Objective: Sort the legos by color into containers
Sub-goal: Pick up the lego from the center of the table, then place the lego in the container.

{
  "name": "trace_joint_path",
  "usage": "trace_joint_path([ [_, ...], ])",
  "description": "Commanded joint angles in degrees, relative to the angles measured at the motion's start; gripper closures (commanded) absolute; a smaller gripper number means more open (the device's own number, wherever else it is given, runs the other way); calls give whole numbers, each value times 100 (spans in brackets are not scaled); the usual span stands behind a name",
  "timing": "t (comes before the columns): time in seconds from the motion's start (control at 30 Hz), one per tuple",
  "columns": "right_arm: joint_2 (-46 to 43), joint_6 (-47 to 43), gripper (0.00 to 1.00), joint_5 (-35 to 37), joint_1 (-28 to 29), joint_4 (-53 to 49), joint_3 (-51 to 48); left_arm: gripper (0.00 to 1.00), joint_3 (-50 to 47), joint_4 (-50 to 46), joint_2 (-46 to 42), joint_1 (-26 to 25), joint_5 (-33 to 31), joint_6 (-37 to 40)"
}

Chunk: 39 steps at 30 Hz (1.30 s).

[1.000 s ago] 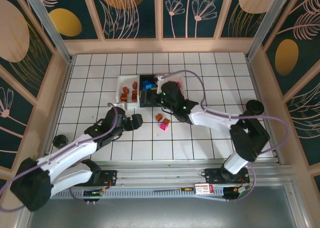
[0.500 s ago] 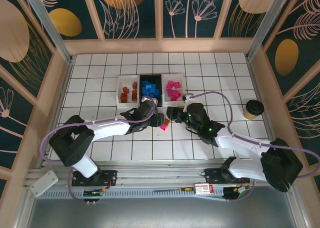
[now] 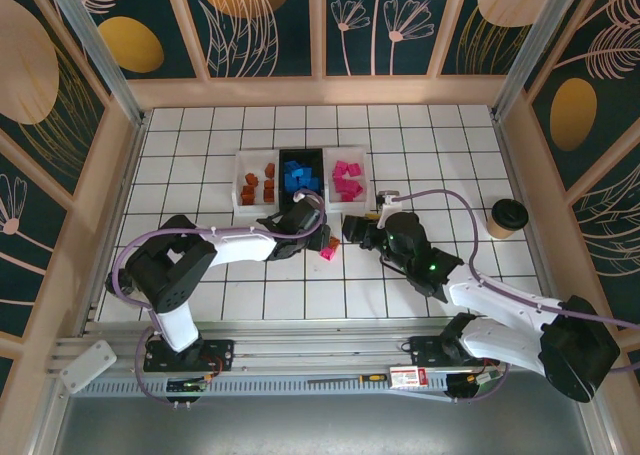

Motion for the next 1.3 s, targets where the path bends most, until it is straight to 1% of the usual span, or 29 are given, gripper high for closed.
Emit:
trace_joint_path([
  [0.0, -113, 63, 37, 192, -50, -63, -45, 61, -17, 77, -10, -1, -165, 48],
  [0.17, -178, 57, 37, 210, -56, -81, -55, 74, -233, 34, -330, 2, -323, -81],
  [0.2, -188, 46, 37, 221, -63, -108, -47, 76, -303, 24, -599, 3, -384, -107],
  [0.33, -232, 52, 37, 238, -74, -143, -77, 80, -566, -162, -1311, 151, -615, -241],
  [0.43, -249, 75, 37, 194, -75, -134, -113, 80, -765, -420, -2051, 601, -853, -301],
  [0.5, -267, 88, 37, 184, -68, -134, -159, 79, -860, -558, -2498, 1145, -869, -328],
  [0.57, -268, 98, 37, 192, -75, -127, -204, 77, -836, -605, -2705, 1581, -863, -284],
  [0.67, -266, 131, 37, 183, -73, -124, -286, 76, -635, -511, -2546, 2065, -826, -223],
  [0.77, -272, 169, 37, 145, -80, -173, -331, 78, -245, -391, -2035, 2406, -603, -184],
  [0.87, -296, 189, 37, 115, -74, -222, -391, 78, 215, -307, -1539, 2533, -480, -94],
  [1.07, -185, 285, 36, -155, -69, -144, -598, 73, 1086, -364, -603, 2547, -192, -46],
  [1.13, -30, 305, 34, -261, -46, -95, -617, 68, 1229, -402, -404, 2549, -177, -51],
  [1.2, 237, 301, 33, -262, 76, -36, -557, 54, 1360, -451, -145, 2551, -143, -59],
  [1.27, 557, 250, 32, -248, 231, -37, -421, 43, 1427, -470, -171, 2547, -78, -74],
])
